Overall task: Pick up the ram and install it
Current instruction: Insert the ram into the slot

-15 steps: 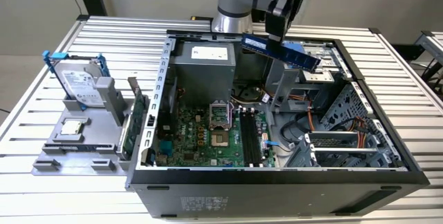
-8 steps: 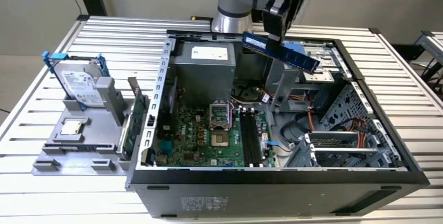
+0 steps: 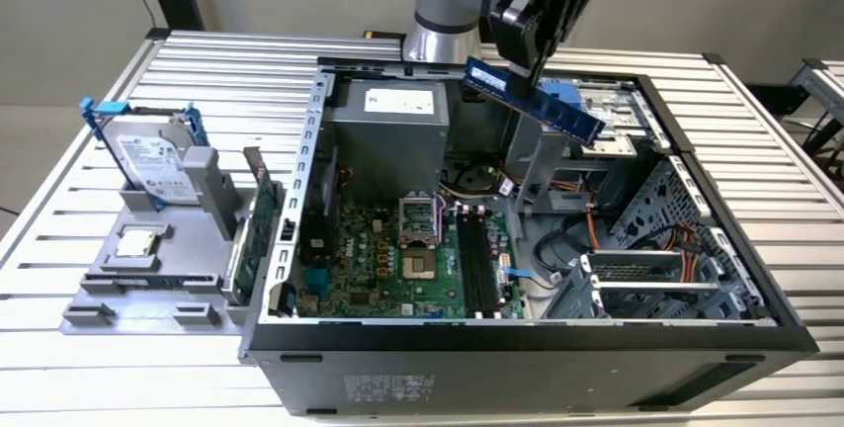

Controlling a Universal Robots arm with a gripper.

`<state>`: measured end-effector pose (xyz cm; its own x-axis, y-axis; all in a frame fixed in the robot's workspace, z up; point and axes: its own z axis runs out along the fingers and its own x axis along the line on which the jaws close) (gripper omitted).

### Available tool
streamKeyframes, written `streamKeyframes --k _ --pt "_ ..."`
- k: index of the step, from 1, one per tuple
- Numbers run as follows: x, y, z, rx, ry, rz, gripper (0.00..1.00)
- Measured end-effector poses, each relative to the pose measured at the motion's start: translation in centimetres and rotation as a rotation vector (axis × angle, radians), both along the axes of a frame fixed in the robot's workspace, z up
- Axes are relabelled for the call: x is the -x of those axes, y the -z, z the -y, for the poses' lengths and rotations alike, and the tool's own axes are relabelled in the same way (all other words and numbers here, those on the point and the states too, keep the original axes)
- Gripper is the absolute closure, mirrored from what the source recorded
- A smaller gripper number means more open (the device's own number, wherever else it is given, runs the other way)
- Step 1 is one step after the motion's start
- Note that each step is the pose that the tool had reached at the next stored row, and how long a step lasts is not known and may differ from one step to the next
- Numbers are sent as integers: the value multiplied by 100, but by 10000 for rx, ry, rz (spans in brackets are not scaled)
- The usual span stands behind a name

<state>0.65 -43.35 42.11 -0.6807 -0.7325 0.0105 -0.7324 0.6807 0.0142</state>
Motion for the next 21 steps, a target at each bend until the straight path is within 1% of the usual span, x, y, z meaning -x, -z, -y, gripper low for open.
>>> streamKeyframes --k 21 --pt "0 11 0 1 3808 0 100"
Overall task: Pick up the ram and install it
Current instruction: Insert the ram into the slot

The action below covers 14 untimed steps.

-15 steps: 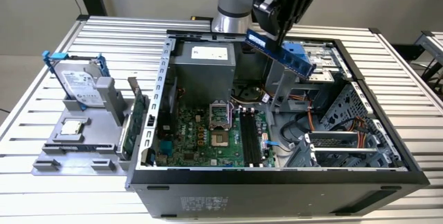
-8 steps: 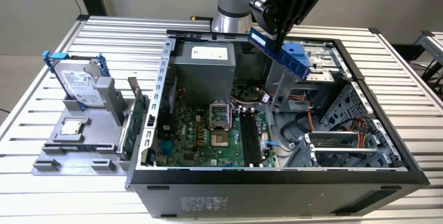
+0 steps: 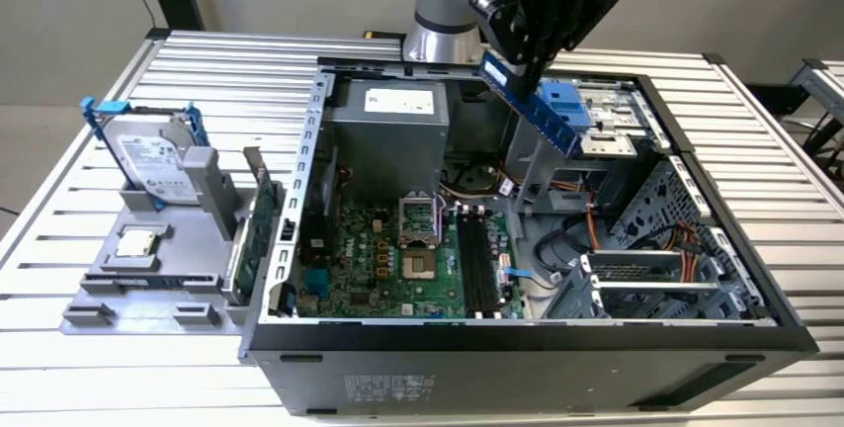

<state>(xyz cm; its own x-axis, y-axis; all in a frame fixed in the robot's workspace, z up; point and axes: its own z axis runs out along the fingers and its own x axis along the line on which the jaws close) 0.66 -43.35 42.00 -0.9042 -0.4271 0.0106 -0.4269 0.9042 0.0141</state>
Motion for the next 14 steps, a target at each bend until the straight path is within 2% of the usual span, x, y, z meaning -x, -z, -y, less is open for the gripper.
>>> streamKeyframes --k 14 --pt "0 9 0 -1 2537 1 100"
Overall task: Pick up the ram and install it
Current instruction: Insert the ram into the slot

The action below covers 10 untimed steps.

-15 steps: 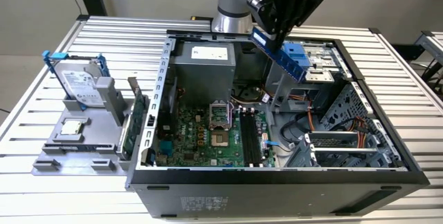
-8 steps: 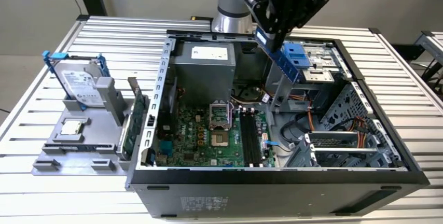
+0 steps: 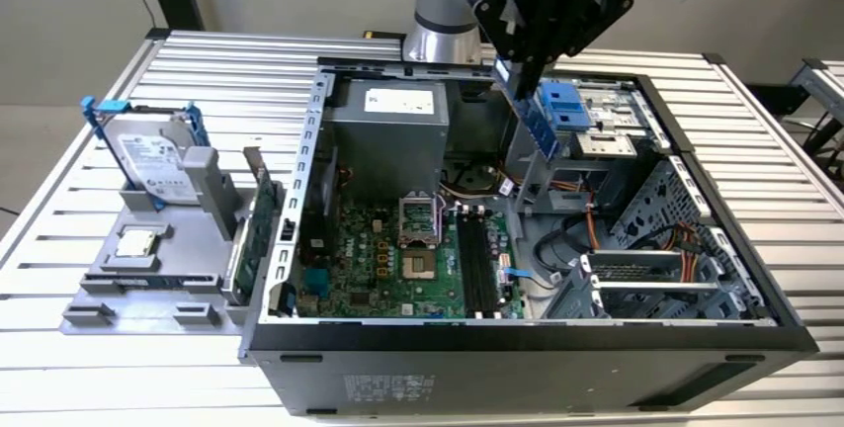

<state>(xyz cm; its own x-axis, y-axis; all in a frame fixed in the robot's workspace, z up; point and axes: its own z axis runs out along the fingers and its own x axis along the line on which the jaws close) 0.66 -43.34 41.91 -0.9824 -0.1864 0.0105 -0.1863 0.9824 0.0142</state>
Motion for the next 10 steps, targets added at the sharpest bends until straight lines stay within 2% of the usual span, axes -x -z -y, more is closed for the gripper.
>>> streamKeyframes --k 8,10 --pt "0 3 0 0 1414 0 100" --pt "0 3 0 0 1599 0 100"
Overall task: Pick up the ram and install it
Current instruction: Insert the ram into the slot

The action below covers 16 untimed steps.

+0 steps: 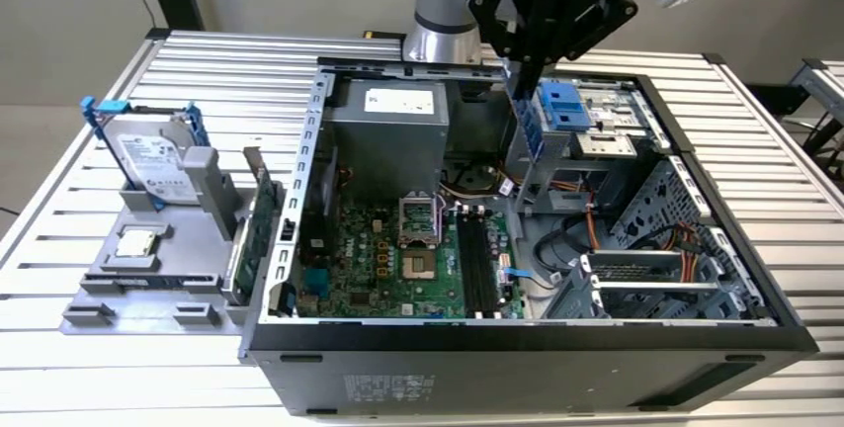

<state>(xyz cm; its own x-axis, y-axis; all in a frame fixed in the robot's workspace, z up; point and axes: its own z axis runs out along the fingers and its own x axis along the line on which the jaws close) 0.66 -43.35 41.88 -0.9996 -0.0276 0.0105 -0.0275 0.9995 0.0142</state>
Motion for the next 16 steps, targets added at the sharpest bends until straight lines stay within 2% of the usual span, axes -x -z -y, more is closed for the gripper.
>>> streamKeyframes --k 3,6,10,16 --pt "-3 0 0 0 3 0 100" --pt "-68 18 3 -3 2 -7 100" --pt "-135 87 3 0 1 -12 100" --pt "-177 196 4 0 2 -12 100"
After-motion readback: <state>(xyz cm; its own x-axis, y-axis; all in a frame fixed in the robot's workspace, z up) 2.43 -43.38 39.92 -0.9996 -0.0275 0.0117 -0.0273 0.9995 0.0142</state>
